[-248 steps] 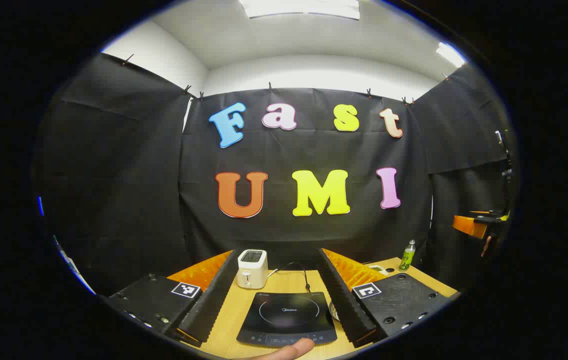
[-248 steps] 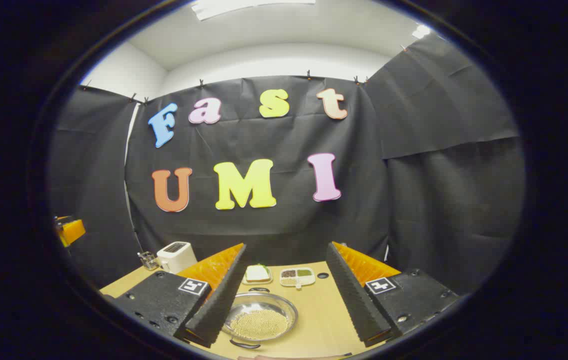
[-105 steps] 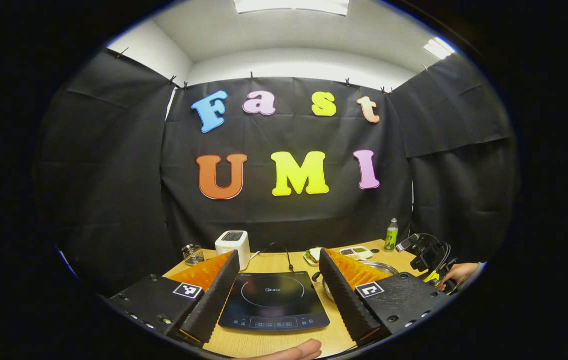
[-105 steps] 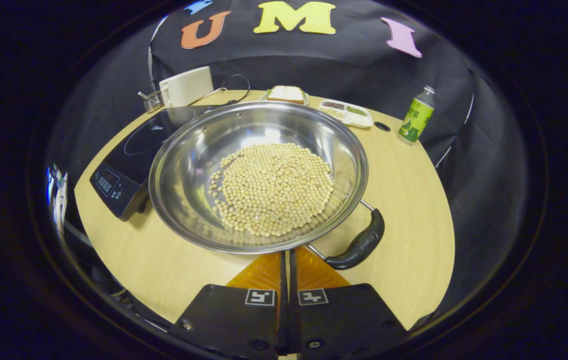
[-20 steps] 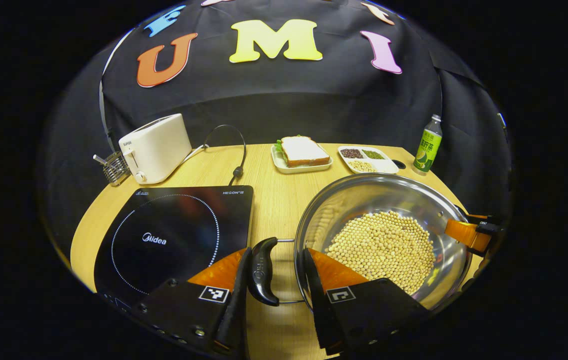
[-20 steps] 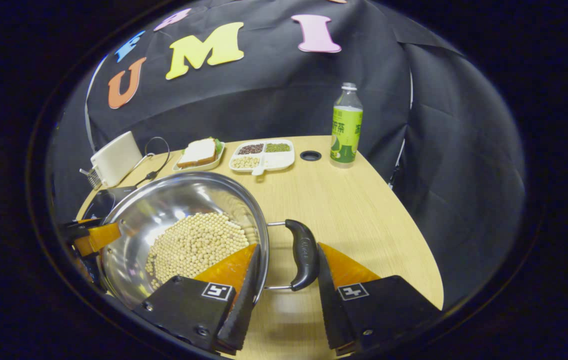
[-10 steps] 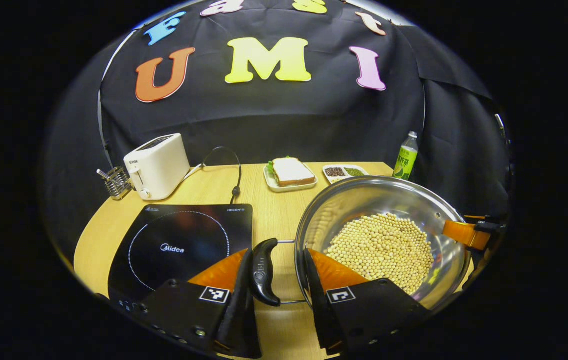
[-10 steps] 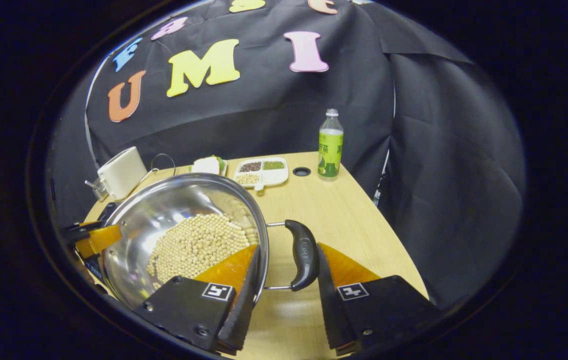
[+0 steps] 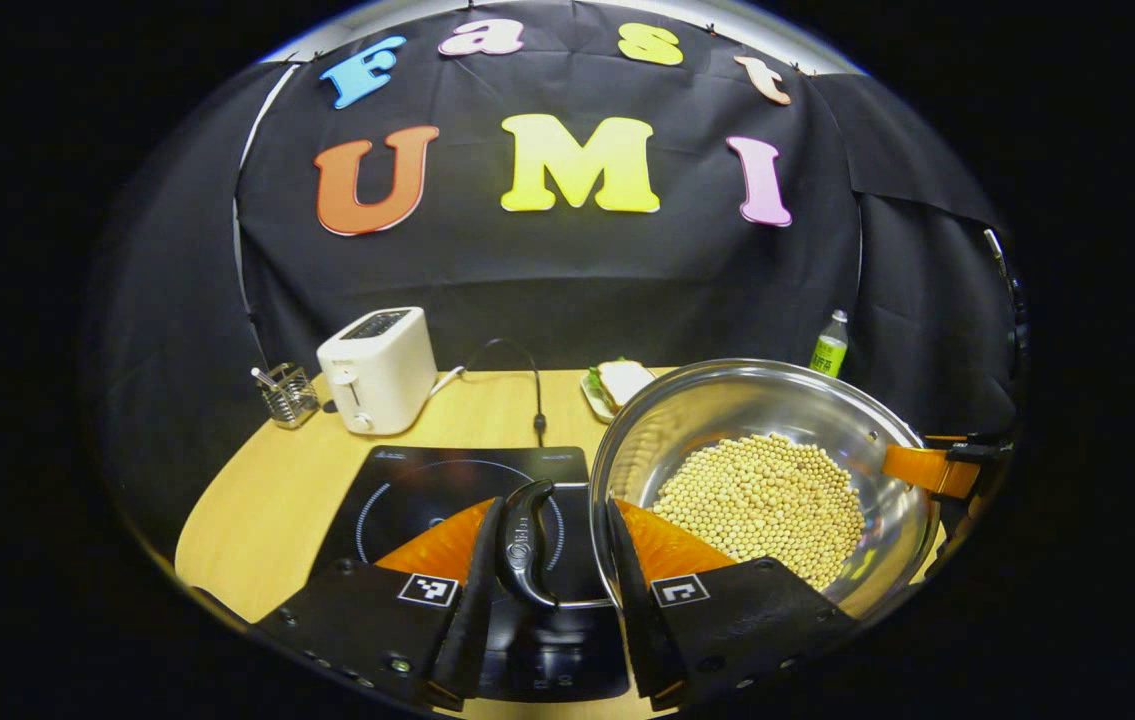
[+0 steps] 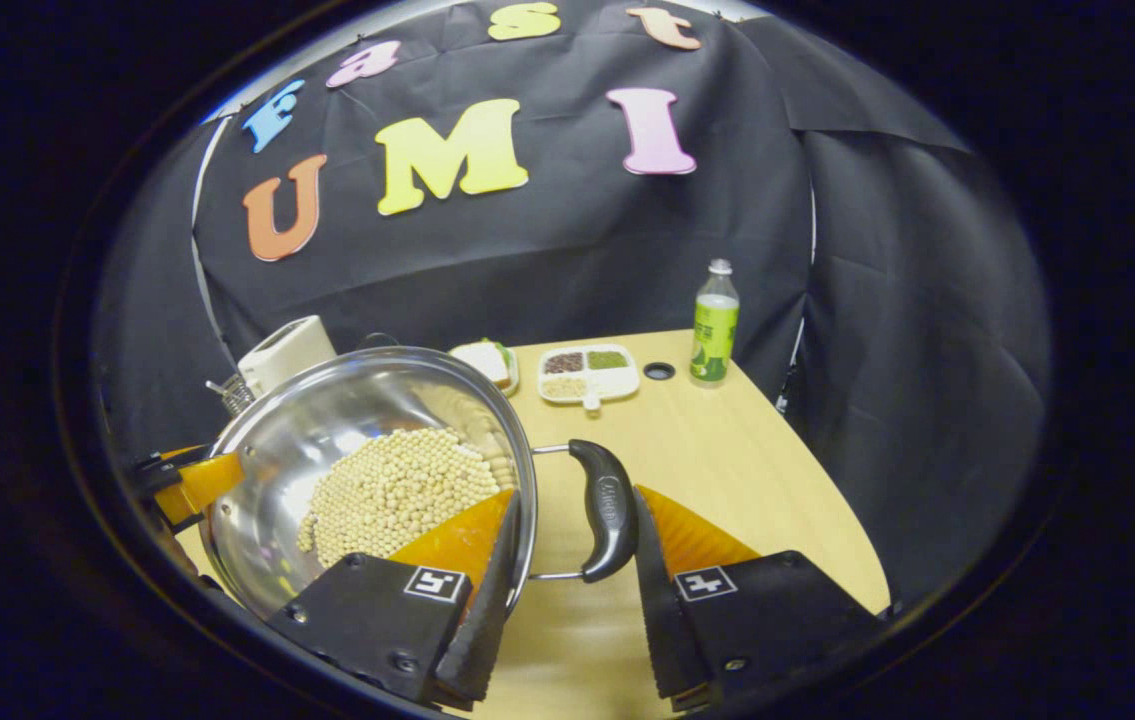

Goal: First push the handle of the pot to place it horizontally, then grasp the pot with both hands and set it on the induction cooktop.

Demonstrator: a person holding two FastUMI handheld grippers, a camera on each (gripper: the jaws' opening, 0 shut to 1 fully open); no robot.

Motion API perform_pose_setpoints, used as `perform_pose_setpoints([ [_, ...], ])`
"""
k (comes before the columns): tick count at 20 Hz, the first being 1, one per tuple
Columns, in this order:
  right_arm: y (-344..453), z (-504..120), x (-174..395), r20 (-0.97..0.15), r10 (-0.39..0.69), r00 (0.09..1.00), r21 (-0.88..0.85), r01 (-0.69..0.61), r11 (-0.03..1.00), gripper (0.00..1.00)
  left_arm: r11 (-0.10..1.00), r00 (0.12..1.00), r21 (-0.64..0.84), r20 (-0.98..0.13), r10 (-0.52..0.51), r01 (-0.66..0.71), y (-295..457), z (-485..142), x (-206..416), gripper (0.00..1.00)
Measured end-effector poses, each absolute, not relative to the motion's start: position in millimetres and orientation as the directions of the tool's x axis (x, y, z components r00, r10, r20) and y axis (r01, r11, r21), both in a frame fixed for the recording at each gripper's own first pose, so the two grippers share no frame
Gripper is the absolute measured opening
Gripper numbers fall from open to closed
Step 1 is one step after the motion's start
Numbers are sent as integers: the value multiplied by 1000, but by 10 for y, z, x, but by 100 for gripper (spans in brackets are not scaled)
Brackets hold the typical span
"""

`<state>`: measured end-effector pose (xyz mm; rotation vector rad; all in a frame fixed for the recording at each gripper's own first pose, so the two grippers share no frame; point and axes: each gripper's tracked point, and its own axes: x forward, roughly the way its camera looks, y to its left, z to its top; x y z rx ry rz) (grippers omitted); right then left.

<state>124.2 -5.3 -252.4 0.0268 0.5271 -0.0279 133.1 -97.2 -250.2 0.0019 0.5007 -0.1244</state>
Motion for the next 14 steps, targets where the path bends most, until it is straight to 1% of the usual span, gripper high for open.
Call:
perform_pose_setpoints([
  [8, 931, -2219, 1407, -481, 40, 876, -15, -54, 998, 62, 999, 895, -28, -443, -43, 34, -90, -2214, 1372, 55],
  [14, 1486, -2270, 1619, -511, 54, 858, -61, -98, 993, 61, 998, 885, -61, -466, -5, -27, 402, -2392, 1471, 55],
])
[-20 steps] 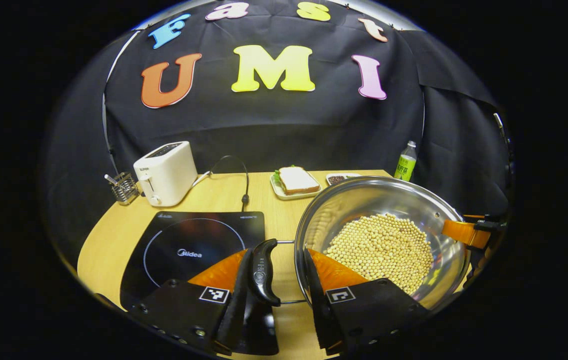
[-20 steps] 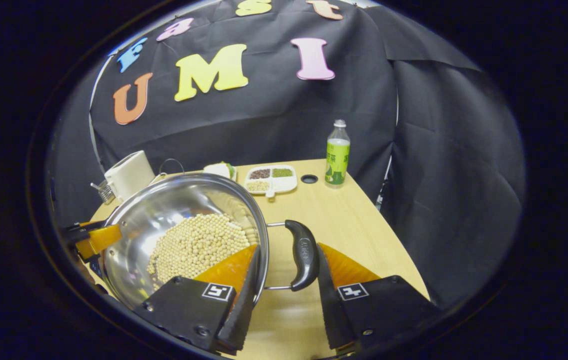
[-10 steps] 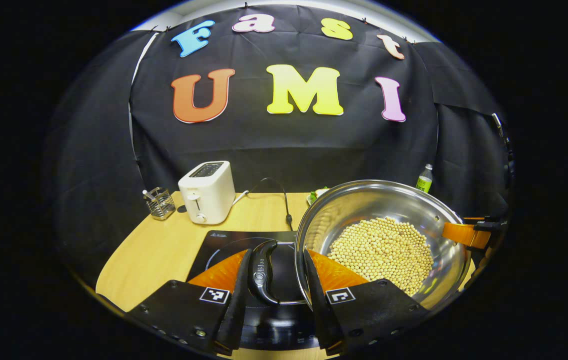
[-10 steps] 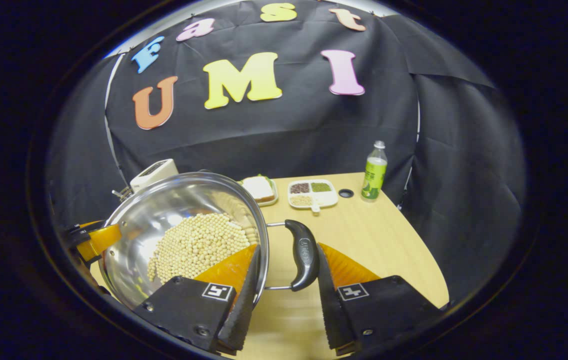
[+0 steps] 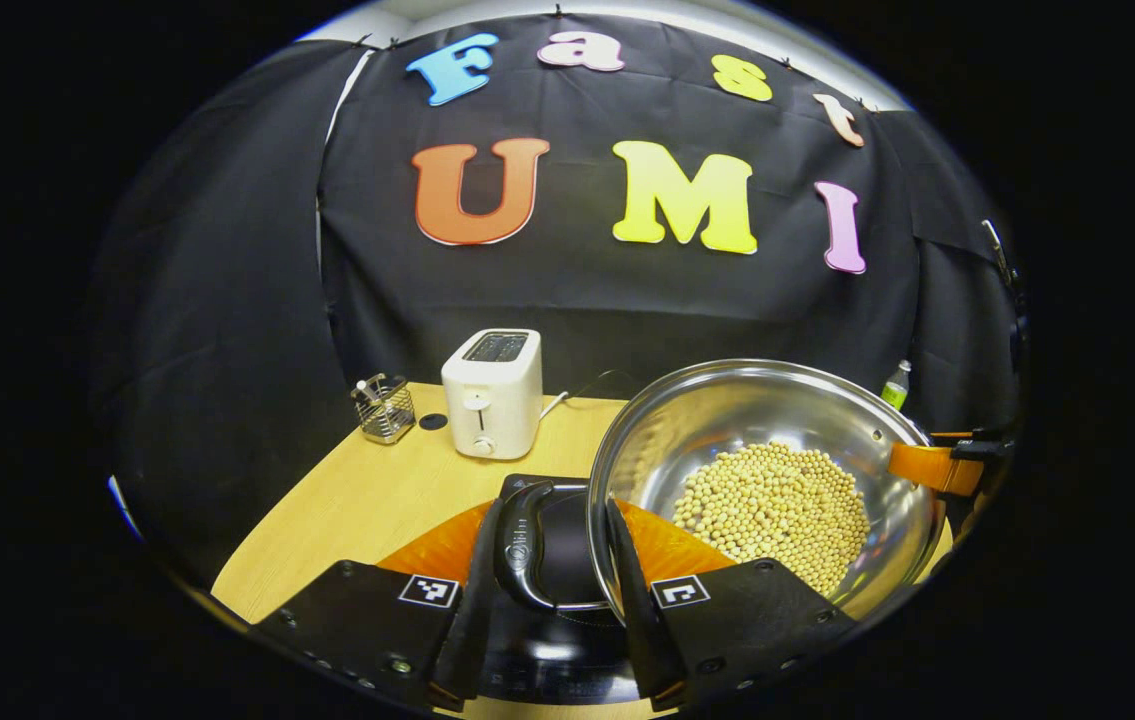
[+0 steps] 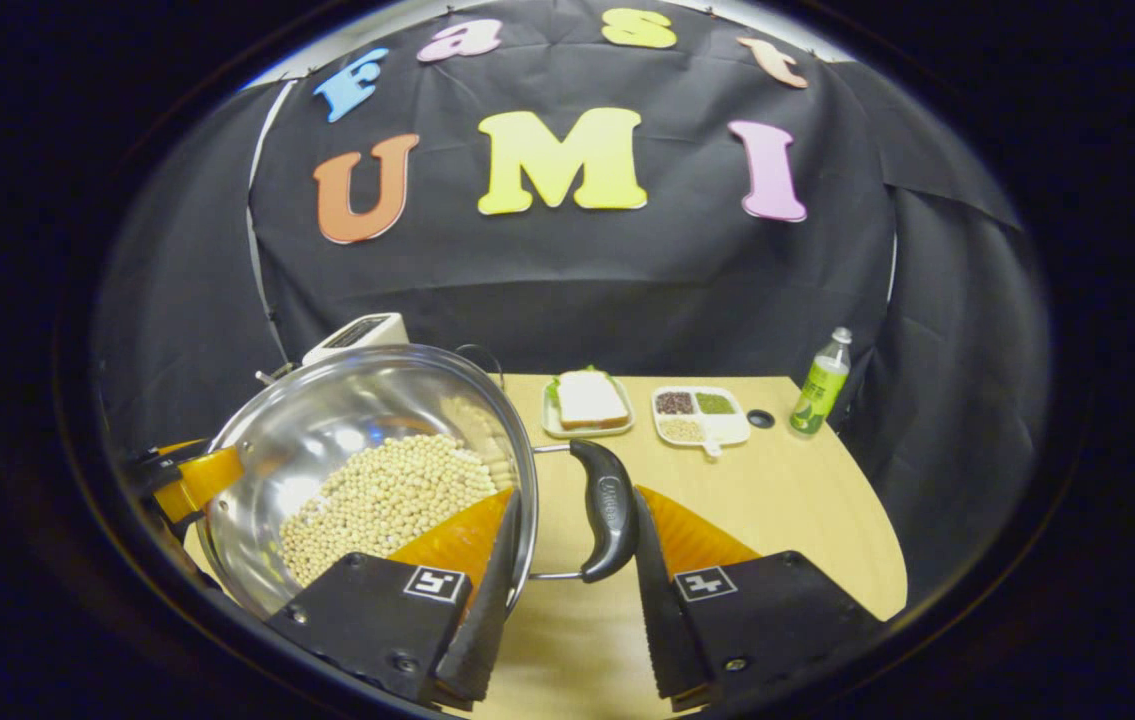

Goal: First push the handle of the pot to place it horizontally, then grasp the pot with both hands and set it on the induction cooktop.

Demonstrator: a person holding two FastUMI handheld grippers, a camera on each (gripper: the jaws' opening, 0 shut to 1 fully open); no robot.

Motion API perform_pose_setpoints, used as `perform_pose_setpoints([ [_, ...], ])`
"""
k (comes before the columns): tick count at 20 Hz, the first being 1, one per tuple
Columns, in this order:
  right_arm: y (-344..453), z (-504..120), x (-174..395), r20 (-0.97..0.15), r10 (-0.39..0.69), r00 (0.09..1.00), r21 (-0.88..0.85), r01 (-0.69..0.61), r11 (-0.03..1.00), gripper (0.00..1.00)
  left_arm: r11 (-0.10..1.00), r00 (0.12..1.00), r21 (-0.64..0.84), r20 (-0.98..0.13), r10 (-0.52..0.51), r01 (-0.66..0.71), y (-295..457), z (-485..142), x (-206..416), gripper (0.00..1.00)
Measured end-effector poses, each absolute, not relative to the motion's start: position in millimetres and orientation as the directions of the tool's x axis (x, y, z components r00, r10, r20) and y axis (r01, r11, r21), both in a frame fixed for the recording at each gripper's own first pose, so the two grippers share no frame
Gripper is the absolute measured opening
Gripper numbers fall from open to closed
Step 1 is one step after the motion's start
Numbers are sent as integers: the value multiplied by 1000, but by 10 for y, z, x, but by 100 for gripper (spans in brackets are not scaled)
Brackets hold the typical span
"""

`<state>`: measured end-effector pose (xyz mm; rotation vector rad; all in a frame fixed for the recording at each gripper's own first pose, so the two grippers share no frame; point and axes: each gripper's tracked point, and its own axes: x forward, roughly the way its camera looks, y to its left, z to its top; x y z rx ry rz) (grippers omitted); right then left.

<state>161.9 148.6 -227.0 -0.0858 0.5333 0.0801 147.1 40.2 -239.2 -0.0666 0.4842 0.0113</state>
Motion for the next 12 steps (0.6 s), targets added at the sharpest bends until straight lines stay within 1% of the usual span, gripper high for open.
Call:
perform_pose_setpoints([
  [1, 1575, -2297, 1660, -518, 50, 854, -72, -102, 992, 62, 997, 880, -70, -475, 1, -38, 479, -2456, 1493, 55],
  [3, 1726, -2372, 1741, -535, 41, 844, -103, -113, 988, 60, 994, 867, -91, -498, 11, -65, 622, -2574, 1536, 55],
  [5, 1830, -2474, 1824, -550, 34, 834, -118, -118, 986, 62, 990, 853, -114, -521, 7, -78, 669, -2678, 1554, 55],
  [8, 1939, -2638, 1951, -576, 32, 817, -118, -121, 986, 61, 992, 837, -102, -548, 11, -80, 791, -2859, 1643, 55],
  [12, 2069, -2880, 2097, -608, 30, 793, -113, -124, 986, 62, 991, 813, -102, -582, 13, -89, 891, -3063, 1751, 55],
])
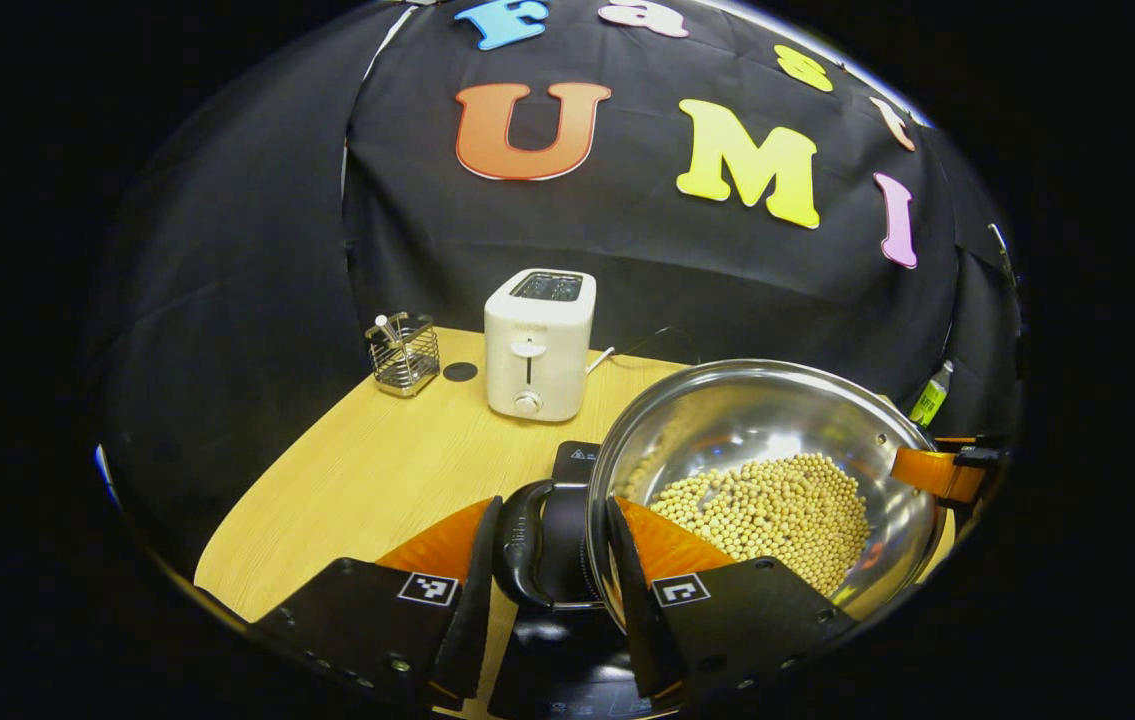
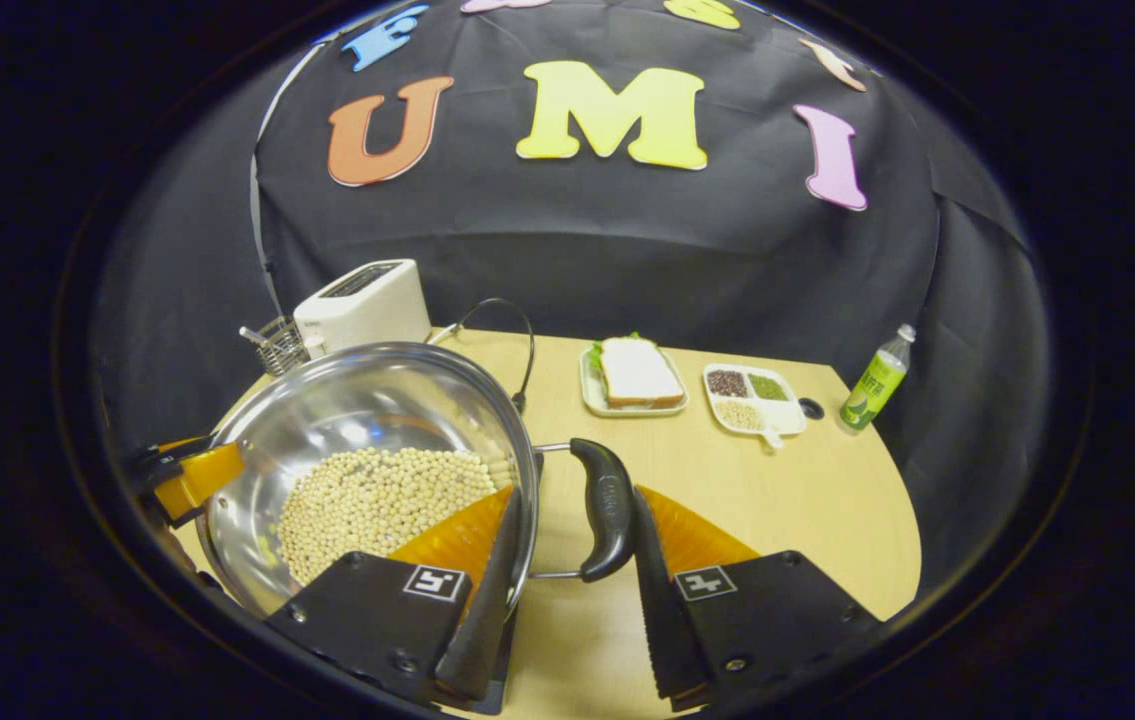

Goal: First push the handle of the pot to place it horizontally, then grasp the pot with both hands and set it on the induction cooktop.

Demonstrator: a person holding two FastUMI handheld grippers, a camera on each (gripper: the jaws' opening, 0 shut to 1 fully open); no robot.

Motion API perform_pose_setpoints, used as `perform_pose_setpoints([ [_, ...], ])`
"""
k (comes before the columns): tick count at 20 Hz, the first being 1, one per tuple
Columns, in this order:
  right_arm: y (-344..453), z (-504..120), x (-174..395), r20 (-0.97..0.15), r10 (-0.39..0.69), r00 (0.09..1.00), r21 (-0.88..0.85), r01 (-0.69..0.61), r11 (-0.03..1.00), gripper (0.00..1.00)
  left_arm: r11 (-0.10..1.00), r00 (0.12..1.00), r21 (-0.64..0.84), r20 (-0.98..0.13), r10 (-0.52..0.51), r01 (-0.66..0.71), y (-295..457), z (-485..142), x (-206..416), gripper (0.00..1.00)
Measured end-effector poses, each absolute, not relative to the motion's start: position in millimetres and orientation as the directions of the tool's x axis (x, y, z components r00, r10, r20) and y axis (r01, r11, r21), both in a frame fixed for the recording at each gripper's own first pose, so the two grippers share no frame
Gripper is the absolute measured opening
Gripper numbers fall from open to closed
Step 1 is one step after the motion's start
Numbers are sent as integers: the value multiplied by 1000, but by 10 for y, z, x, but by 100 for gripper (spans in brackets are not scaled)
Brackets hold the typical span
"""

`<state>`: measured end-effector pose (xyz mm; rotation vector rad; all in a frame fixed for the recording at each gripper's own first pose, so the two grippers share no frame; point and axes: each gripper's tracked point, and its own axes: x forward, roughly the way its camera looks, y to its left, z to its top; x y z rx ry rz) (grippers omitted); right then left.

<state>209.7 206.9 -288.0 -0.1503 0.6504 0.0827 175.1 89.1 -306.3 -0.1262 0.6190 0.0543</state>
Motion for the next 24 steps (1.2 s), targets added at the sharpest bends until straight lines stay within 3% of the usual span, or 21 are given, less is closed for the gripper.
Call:
perform_pose_setpoints([
  [8, 2198, -3437, 2260, -676, 83, 732, -9, -121, 993, 61, 995, 805, -31, -591, 60, -97, 1077, -3282, 1882, 55],
  [16, 2186, -3401, 2247, -630, 71, 773, -15, -104, 994, 62, 998, 808, -28, -589, 34, -63, 1075, -3308, 1889, 55],
  [17, 2180, -3400, 2229, -625, 69, 778, -16, -101, 995, 62, 998, 810, -28, -586, 31, -58, 1082, -3305, 1896, 46],
  [18, 2181, -3400, 2228, -618, 72, 783, -13, -101, 995, 61, 998, 808, -27, -588, 29, -56, 1070, -3313, 1892, 55],
  [24, 2145, -3362, 2172, -542, 112, 833, 55, -98, 994, 65, 999, 806, -44, -591, -28, 2, 1051, -3313, 1844, 61],
])
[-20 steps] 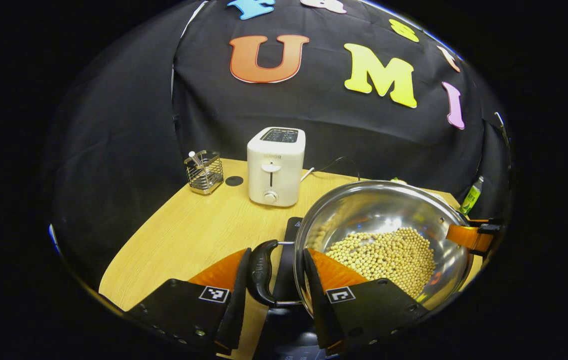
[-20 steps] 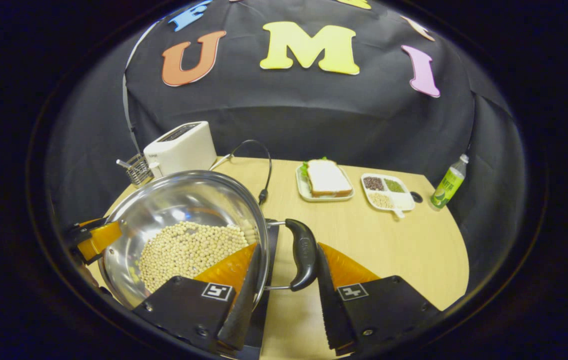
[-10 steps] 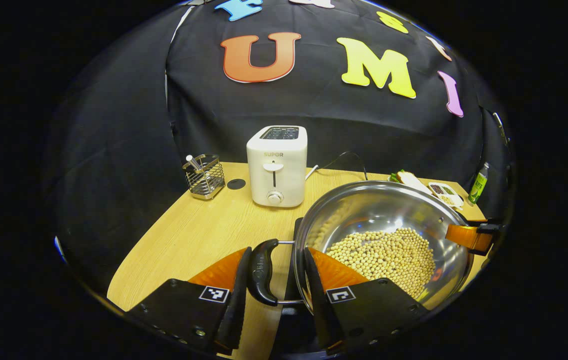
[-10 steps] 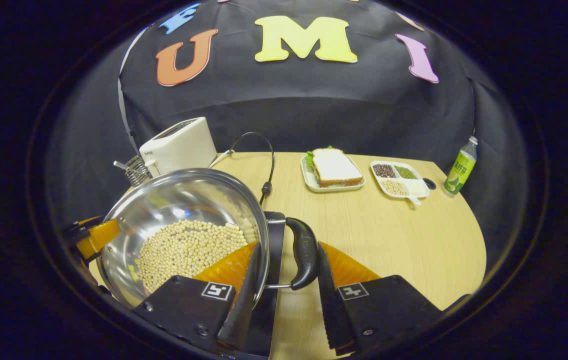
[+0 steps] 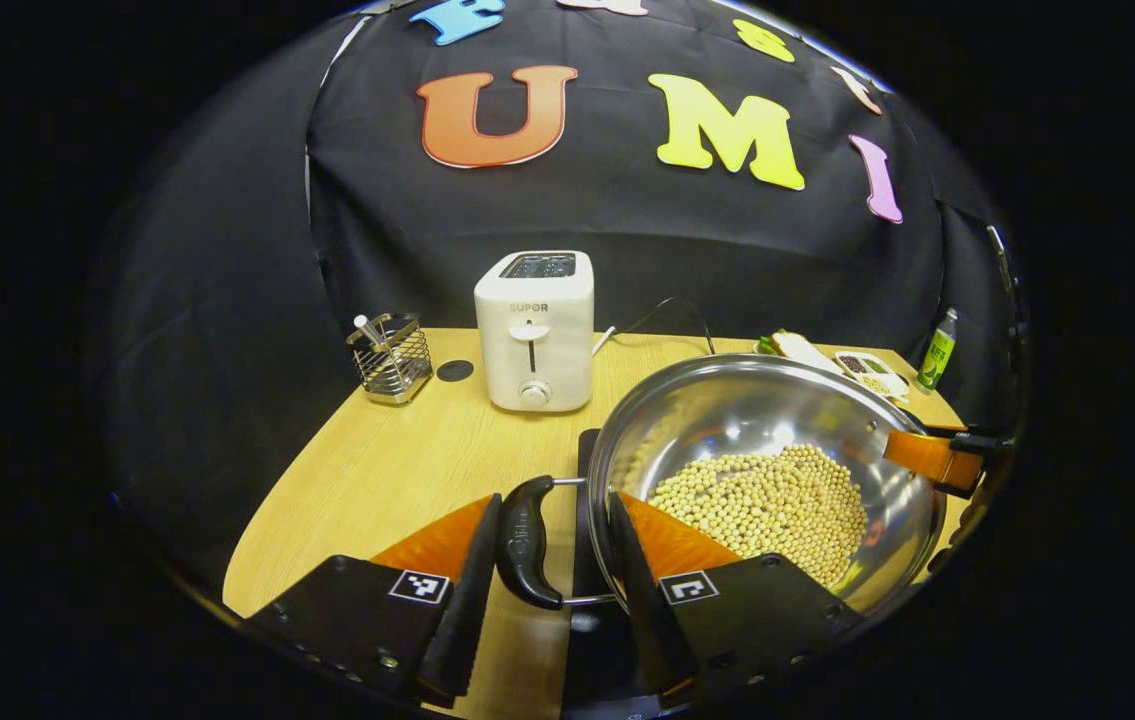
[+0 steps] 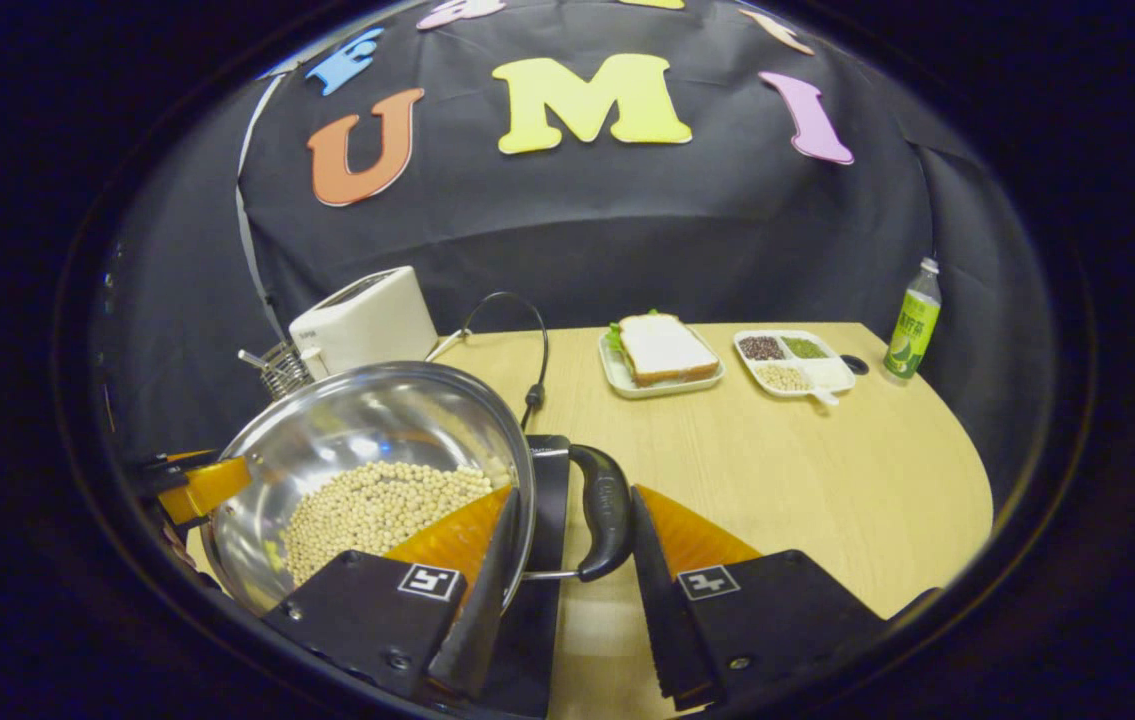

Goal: First push the handle of the pot to place it horizontally, then grasp the pot with both hands and set it on the induction cooktop.

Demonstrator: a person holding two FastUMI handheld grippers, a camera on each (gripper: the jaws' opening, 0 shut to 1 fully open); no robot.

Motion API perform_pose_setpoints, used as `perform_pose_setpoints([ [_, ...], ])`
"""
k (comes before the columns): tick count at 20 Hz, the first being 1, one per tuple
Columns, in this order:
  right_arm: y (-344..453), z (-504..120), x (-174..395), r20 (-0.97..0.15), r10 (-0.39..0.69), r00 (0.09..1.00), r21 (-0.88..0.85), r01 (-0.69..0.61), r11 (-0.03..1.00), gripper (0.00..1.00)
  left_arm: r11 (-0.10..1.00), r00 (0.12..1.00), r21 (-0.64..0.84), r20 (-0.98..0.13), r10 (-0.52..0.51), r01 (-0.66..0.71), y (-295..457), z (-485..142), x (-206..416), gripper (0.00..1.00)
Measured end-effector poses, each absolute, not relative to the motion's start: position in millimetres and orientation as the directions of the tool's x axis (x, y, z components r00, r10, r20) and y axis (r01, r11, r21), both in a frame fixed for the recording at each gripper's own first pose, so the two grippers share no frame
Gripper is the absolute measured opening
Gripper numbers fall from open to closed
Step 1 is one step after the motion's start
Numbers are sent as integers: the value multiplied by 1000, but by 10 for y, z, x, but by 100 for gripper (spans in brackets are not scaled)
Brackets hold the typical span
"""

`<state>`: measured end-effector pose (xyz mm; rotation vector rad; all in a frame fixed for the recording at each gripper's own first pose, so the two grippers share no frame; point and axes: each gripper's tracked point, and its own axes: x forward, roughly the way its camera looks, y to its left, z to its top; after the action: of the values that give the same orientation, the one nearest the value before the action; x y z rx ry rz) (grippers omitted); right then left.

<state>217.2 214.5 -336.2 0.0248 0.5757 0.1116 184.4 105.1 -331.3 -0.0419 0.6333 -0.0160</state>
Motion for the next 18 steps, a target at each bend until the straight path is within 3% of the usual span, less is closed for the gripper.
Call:
perform_pose_setpoints([
  [2, 2121, -3316, 2119, -520, 115, 846, 73, -90, 993, 69, 999, 813, -33, -581, -21, 3, 1099, -3288, 1838, 63],
  [3, 2124, -3258, 2102, -499, 120, 858, 72, -97, 993, 67, 1000, 827, -22, -561, -26, 16, 1118, -3237, 1844, 76],
  [4, 2137, -3187, 2090, -479, 128, 868, 65, -110, 992, 68, 1000, 845, -19, -534, -27, 20, 1128, -3145, 1855, 73],
  [7, 2118, -2956, 1996, -423, 129, 897, 38, -125, 991, 77, 999, 874, -47, -486, -9, -16, 1211, -2942, 1816, 88],
  [10, 2164, -2803, 1806, -400, 153, 904, 39, -149, 988, 94, 997, 886, -67, -463, -11, -23, 1192, -2825, 1659, 91],
  [18, 2157, -2405, 1141, -319, 176, 931, 10, -183, 983, 94, 1000, 934, -8, -356, 8, -11, 1022, -2295, 1087, 94],
])
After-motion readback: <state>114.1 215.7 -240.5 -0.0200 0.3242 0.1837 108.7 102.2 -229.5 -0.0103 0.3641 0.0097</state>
